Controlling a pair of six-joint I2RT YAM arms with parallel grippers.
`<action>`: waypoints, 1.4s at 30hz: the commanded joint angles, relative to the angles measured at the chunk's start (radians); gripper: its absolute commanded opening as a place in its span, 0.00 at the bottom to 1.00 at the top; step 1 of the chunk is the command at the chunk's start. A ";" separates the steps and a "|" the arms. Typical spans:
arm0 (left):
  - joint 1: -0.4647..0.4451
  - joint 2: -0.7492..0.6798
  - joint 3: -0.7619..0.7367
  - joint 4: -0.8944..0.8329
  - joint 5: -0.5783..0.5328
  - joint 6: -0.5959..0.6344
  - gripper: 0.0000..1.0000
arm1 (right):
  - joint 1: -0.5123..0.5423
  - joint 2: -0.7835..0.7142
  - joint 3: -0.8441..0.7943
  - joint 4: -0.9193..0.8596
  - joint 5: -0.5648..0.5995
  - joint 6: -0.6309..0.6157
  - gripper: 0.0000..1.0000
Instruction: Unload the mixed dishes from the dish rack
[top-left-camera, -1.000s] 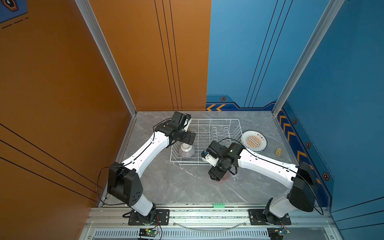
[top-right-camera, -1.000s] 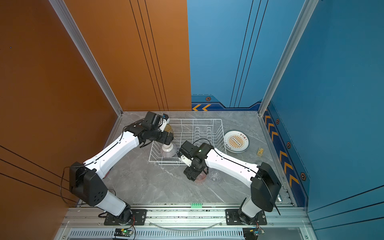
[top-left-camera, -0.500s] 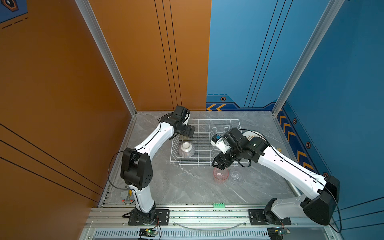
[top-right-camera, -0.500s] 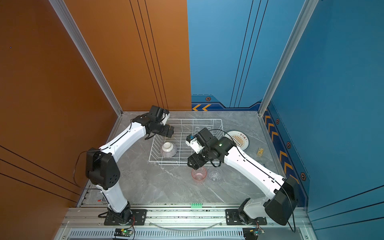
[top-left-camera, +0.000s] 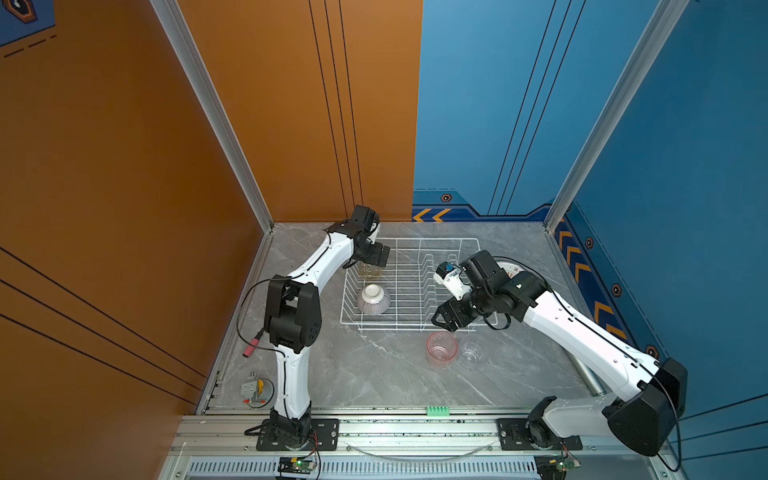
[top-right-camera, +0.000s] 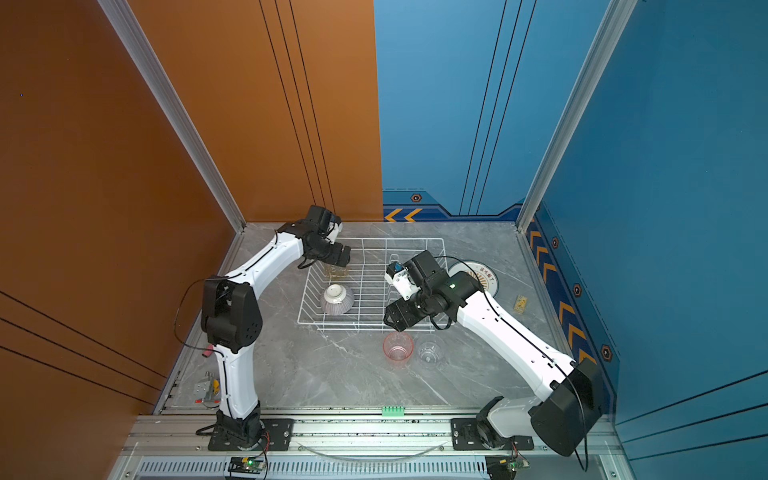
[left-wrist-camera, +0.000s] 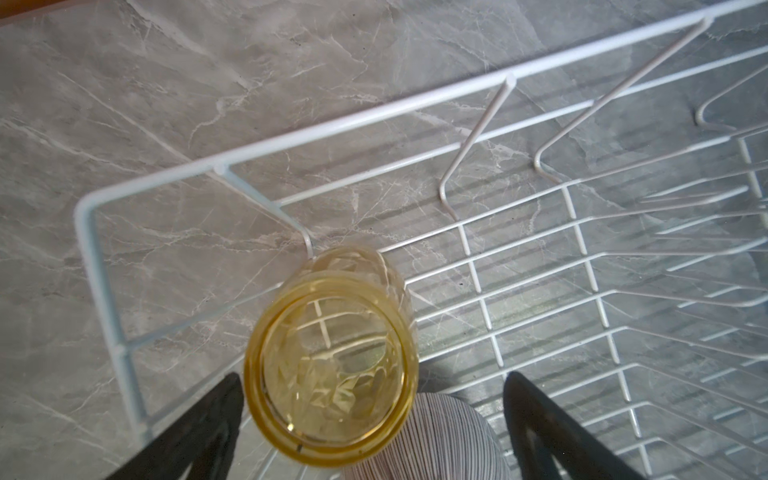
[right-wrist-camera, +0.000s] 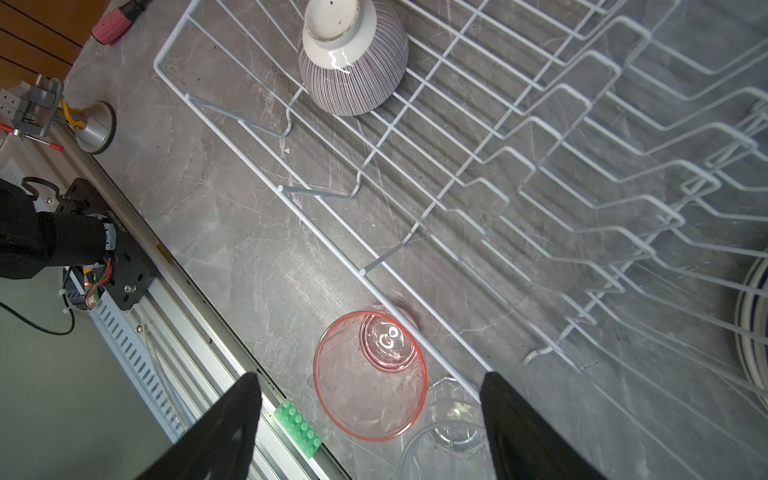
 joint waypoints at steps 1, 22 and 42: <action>0.003 0.036 0.053 -0.047 0.009 0.000 0.98 | -0.010 -0.007 -0.015 0.016 -0.028 0.005 0.82; -0.021 0.150 0.171 -0.159 -0.111 0.041 0.98 | -0.050 0.007 -0.047 0.049 -0.055 0.005 0.82; -0.022 0.182 0.184 -0.163 -0.105 0.060 0.95 | -0.059 0.013 -0.070 0.058 -0.060 0.011 0.83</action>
